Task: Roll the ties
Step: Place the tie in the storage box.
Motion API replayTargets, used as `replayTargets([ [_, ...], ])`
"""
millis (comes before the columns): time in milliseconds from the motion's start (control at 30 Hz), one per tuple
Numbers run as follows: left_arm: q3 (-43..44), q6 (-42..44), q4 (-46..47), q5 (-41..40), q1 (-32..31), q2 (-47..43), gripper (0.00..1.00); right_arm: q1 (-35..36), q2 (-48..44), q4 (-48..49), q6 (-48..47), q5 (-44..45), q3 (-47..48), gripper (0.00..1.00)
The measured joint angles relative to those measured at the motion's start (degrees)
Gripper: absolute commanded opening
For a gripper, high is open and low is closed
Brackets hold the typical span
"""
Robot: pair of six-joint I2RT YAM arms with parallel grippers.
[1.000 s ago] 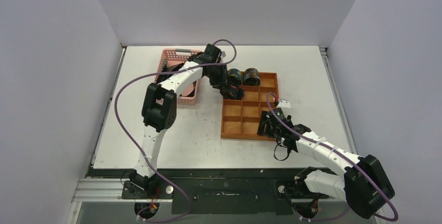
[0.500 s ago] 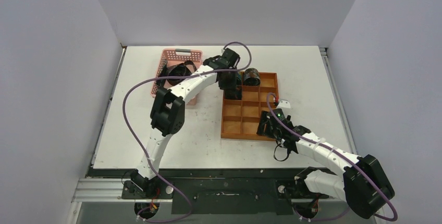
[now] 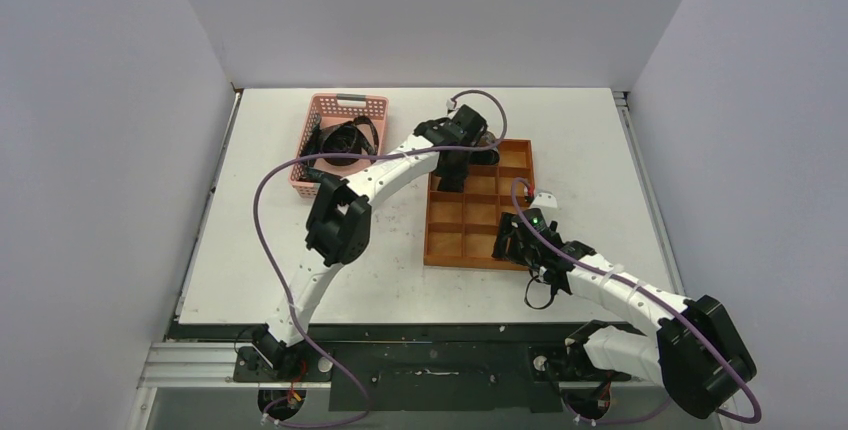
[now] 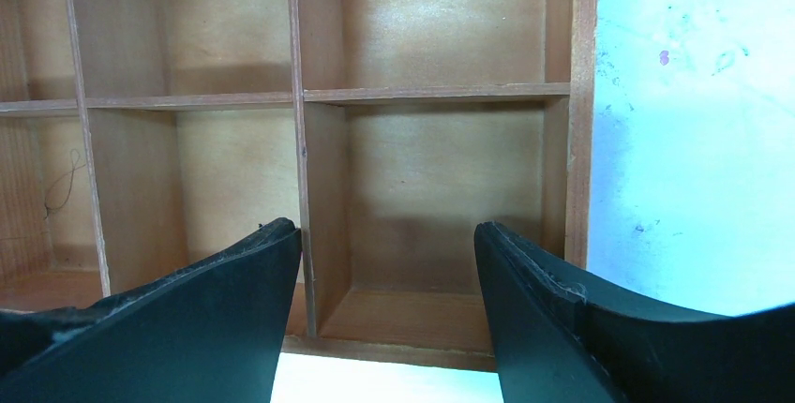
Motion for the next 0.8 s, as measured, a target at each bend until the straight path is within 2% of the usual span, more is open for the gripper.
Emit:
replayTargets([
  [133,0.98,0.11,-0.28,-0.5,0.09,1.46,0.03,0.0,0.0,0.0,0.02,-0.09,0.0,0.68],
  [333,1.66,0.9,-0.28,-0.37,0.35,2.93,0.34,0.0,0.0,-0.04,0.02,-0.2,-0.02,0.7],
  [667,-3.78,2.91,2.4,3.02,1.64,-0.59,0.66,0.0,-0.02,-0.02,0.02,-0.26,-0.02,0.71],
  [800,-5.97,3.26,2.69,4.76,1.62,-2.56,0.75,0.0,-0.13,-0.04,0.0,-0.37,-0.02,0.71],
])
